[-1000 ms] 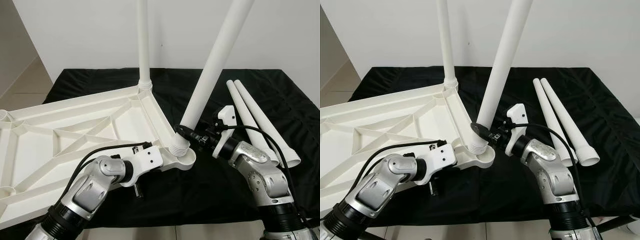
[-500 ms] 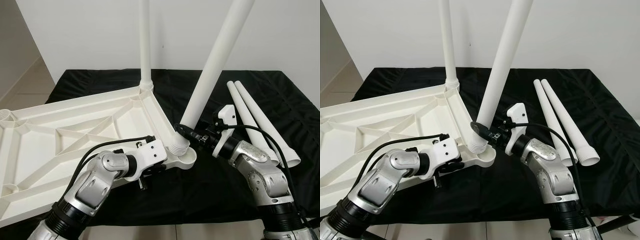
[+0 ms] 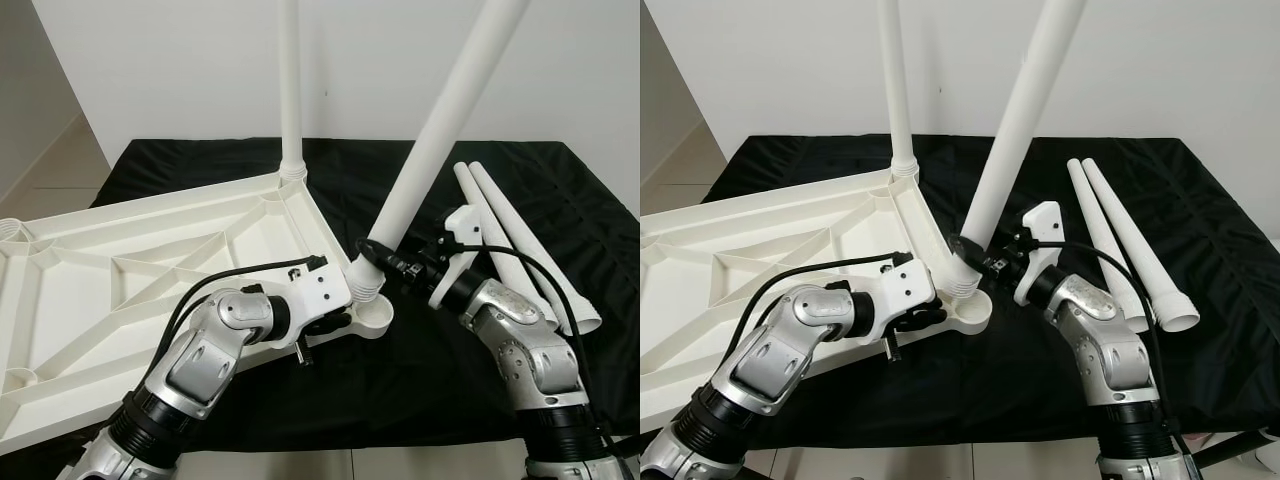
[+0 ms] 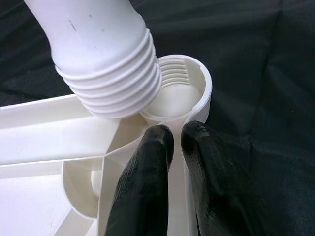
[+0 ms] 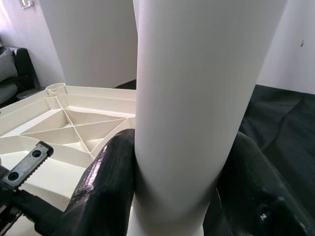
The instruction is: Building children table
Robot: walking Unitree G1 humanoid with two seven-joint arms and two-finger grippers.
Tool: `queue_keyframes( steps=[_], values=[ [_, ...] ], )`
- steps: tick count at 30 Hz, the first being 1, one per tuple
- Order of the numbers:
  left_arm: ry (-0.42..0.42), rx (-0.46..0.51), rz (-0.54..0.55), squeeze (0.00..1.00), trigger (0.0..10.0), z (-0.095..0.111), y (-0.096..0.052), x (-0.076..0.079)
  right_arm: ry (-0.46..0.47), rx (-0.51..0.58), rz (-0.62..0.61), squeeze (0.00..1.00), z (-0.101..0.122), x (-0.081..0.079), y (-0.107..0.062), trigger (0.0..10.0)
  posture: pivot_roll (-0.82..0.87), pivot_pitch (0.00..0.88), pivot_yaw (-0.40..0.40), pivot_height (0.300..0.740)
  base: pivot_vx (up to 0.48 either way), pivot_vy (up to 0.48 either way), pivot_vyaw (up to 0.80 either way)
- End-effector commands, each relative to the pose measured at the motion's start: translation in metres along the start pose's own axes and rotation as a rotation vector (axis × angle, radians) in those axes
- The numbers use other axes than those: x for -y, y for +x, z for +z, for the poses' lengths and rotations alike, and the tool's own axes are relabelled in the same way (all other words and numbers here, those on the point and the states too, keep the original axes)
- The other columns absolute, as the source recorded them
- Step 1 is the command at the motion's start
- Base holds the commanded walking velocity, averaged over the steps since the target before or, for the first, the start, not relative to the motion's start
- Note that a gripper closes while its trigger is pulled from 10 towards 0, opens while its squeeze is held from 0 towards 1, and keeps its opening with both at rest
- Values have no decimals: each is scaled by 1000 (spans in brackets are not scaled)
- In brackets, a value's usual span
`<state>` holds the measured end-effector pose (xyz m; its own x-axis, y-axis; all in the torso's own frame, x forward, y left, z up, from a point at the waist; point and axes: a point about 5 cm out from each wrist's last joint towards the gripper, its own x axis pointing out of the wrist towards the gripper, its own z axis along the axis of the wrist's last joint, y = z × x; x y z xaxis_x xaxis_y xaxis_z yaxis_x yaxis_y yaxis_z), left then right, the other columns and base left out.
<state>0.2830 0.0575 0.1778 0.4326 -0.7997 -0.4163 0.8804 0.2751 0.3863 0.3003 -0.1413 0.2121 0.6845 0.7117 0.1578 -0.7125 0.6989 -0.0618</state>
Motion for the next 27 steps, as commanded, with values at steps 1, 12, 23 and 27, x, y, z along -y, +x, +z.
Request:
queue_keyframes(
  steps=[1,12,23,27],
  values=[
    [-17,-16,84,0,10000,-3,-1,-7,-16,32,7,0,7,-1,2,10000,-113,75,42,740,0,0,0],
    [-20,-15,81,0,10000,-4,-1,-5,-11,49,-10,0,10,0,1,10000,-115,82,46,740,0,0,0],
    [-180,211,404,0,10000,13,-15,-49,13,140,-185,0,13,12,-3,10000,-112,76,44,740,0,0,0],
    [-241,291,463,0,10000,18,-19,-55,16,151,-219,0,11,13,-2,10000,-109,62,43,740,0,0,0]
  ],
)
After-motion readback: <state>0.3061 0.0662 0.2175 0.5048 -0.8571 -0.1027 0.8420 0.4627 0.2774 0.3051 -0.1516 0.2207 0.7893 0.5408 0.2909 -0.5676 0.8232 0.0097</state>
